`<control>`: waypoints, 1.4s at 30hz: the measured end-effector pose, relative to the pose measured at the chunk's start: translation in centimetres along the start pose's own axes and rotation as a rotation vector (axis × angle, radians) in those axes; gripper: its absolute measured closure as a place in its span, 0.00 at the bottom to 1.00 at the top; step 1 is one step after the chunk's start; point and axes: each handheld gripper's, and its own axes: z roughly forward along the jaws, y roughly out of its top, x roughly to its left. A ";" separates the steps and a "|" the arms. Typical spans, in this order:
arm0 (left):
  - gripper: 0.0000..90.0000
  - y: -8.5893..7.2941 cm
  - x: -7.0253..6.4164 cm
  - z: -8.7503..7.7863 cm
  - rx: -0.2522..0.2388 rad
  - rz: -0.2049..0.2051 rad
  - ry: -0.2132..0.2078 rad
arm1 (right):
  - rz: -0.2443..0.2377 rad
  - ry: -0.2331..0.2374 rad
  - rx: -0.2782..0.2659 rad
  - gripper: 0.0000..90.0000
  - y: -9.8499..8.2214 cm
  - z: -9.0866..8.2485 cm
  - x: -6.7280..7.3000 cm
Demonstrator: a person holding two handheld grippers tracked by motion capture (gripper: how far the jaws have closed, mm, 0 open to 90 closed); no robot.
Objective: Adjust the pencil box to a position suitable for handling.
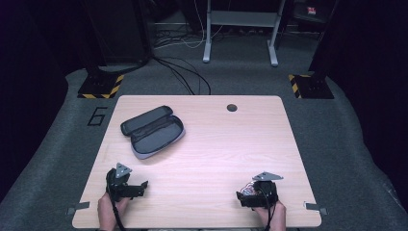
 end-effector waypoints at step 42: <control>0.00 0.0 0.0 0.0 0.000 0.001 0.000 | 0.010 -0.176 -0.075 0.43 -1.2 -0.6 -0.5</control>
